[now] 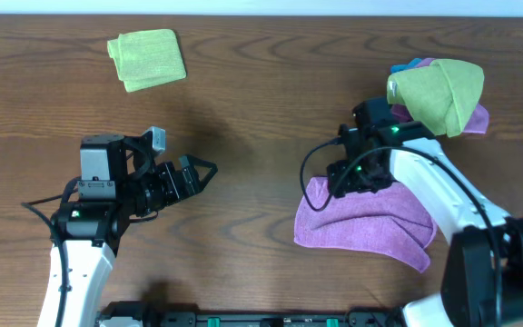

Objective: Fold the cloth
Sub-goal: 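Spread the purple cloth flat at center with the right gripper, raise left arm, then move both grippers to the near corners of the purple cloth, then grasp the near left and right corners of the purple cloth with both grippers, then lift the near edge and fold it forward over the far half with both grippers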

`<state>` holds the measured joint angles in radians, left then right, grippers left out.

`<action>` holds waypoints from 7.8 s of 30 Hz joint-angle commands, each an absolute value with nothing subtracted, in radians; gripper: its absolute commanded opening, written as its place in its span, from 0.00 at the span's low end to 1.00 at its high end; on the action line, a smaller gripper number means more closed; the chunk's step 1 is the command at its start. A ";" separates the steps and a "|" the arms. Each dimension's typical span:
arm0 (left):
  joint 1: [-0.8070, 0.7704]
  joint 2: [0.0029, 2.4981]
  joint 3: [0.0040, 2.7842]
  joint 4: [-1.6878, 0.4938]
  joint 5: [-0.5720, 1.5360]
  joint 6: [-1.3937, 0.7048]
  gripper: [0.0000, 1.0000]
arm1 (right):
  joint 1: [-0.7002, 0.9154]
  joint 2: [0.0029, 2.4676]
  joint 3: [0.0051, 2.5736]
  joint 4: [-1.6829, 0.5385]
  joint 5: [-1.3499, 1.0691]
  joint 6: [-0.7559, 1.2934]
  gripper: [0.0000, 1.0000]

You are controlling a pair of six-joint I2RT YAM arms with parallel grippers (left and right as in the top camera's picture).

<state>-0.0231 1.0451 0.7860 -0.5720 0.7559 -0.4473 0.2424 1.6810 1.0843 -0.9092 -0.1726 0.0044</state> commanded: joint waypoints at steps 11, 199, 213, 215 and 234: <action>-0.027 1.047 0.801 -0.571 0.749 -0.426 0.96 | 0.281 1.761 1.084 -0.834 -0.213 -0.051 0.66; -0.215 1.446 0.440 0.068 0.910 -0.649 0.06 | 0.031 1.214 0.299 -0.355 -0.613 0.455 0.01; -0.215 1.252 0.572 0.030 0.840 -0.688 0.06 | 0.031 1.164 0.580 -0.352 -0.629 0.448 0.01; -0.215 1.254 0.594 0.005 0.827 -0.684 0.06 | 0.031 1.168 0.614 -0.352 -0.628 0.448 0.01; -0.189 1.235 0.598 -0.316 0.802 -0.501 0.06 | 0.031 1.144 0.635 -0.733 -0.502 0.290 0.01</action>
<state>-0.2054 1.2575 0.5865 -0.3088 0.8299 -0.5453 0.0360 1.1664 0.6273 -0.7292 -0.5533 0.3370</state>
